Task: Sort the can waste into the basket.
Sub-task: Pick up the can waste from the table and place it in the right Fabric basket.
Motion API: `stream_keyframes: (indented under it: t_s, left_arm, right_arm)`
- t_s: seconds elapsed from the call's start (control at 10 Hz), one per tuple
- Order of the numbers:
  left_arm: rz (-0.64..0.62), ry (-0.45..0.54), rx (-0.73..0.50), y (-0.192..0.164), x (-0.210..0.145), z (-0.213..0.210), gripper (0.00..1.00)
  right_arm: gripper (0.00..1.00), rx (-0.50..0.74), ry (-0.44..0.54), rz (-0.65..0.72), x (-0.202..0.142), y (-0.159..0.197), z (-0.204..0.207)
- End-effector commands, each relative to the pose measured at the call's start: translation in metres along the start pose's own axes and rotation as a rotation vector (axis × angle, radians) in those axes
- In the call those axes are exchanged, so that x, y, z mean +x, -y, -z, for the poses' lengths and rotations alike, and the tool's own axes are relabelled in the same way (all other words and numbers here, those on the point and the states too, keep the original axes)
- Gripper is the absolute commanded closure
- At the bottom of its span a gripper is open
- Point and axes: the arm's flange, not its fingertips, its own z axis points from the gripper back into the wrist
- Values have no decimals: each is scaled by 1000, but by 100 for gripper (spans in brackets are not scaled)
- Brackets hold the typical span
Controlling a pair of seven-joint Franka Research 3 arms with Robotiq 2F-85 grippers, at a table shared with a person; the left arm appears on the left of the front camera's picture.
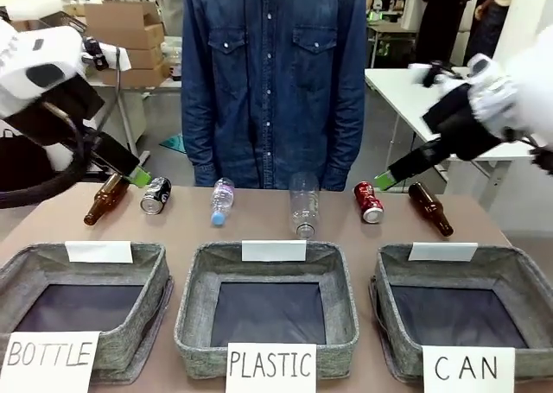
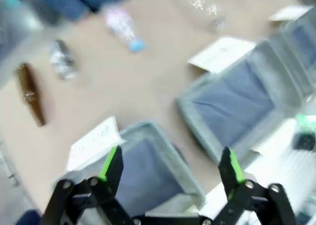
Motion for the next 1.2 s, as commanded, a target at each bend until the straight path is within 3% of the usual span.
stream_keyframes:
  t_s: [0.0, 0.1, 0.2, 0.4, 0.5, 0.6, 0.7, 0.8, 1.1]
  left_arm:
    - [-208, -38, -452, -50, -32, -25, 0]
    - [-341, 61, -612, -77, -53, -25, 0]
    - [-476, 227, -723, -99, -68, -29, 0]
    - [-613, 421, -814, -122, -82, -29, 0]
    - [-628, 450, -822, -125, -79, -26, 0]
    - [-630, 430, -762, -123, -66, -22, 0]
    - [-605, 255, -525, -115, -47, -14, 0]
    - [-616, 413, -812, -143, -88, -36, 0]
    - [-616, 413, -812, -143, -88, -36, 0]
  right_arm:
    - [0, 440, 92, 393, -20, 39, -53]
    - [0, 554, 216, 550, -34, 58, -75]
    - [0, 617, 289, 615, -48, 73, -85]
    - [0, 607, 354, 698, -67, 88, -94]
    - [0, 543, 358, 721, -71, 88, -95]
    - [0, 310, 313, 673, -76, 82, -92]
    - [0, 605, 330, 641, -74, 101, -108]
    - [0, 605, 330, 641, -74, 101, -108]
    - [0, 605, 330, 641, -74, 101, -108]
